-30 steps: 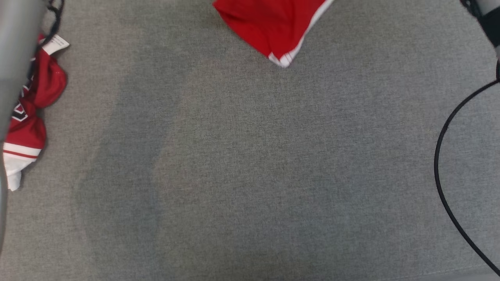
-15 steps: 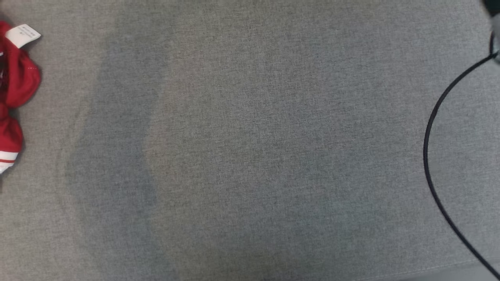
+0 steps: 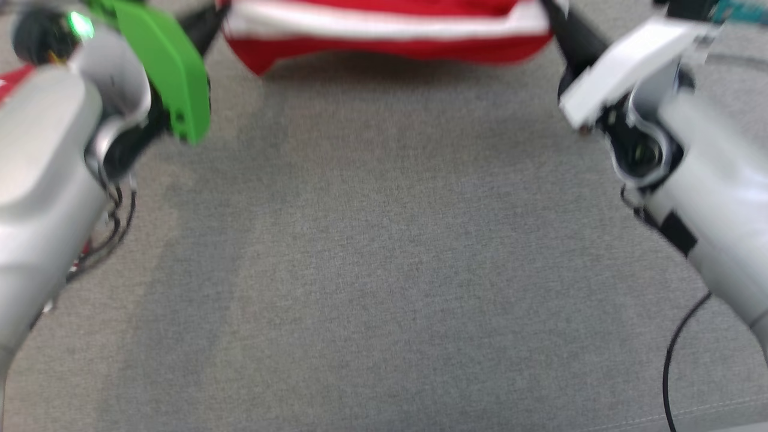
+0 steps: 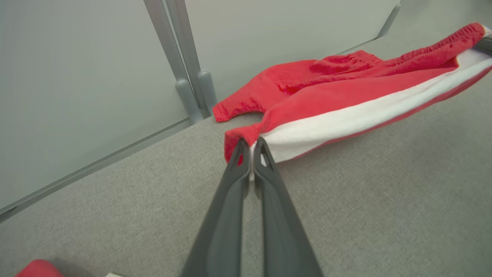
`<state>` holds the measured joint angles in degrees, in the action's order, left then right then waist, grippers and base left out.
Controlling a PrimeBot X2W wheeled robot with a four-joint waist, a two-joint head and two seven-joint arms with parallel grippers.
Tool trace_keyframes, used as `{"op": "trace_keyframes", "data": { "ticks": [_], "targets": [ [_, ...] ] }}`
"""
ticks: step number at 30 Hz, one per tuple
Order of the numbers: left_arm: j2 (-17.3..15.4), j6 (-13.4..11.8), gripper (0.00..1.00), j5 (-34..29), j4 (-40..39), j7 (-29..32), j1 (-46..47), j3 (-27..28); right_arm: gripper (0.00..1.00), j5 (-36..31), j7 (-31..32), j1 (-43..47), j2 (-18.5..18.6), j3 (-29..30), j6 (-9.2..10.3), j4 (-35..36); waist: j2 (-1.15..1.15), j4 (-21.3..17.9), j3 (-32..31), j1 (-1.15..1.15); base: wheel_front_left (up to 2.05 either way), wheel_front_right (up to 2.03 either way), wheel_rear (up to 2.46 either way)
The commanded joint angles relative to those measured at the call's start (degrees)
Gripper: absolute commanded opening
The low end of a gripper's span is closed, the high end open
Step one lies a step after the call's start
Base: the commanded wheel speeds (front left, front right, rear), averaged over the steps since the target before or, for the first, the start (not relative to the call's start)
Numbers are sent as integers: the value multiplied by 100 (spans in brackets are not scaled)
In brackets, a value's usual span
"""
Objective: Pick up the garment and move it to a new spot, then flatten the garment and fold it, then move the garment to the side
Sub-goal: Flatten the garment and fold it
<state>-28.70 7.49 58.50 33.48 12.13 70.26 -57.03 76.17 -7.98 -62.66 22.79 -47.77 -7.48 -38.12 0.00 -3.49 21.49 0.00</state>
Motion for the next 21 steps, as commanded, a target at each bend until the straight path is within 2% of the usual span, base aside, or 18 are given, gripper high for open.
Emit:
{"op": "trace_keyframes", "data": {
  "ticks": [1,4,6,14,21],
  "targets": [
    [-143,-3,0,197,-118,164,-314,-44,0,92,112,310,90,-104,-3,52,0,-43,-935,0,0,0,0],
    [-434,-22,0,513,-648,572,-852,-167,0,267,417,887,341,-338,-3,245,0,-42,-1347,0,0,0,0],
    [-665,-127,0,751,-1056,776,-1218,-190,0,364,603,1263,521,-468,-3,383,0,-45,-1553,0,0,0,0],
    [-1640,-853,0,1746,-3108,1806,-2470,-393,0,750,1395,2545,1439,-833,-2,1465,0,-54,-2041,0,0,0,0],
    [-2424,-1424,0,2256,-4687,2294,-3129,-568,0,946,1685,3450,2565,-834,-1,2671,0,-48,-2084,0,0,0,0]
  ]
}}
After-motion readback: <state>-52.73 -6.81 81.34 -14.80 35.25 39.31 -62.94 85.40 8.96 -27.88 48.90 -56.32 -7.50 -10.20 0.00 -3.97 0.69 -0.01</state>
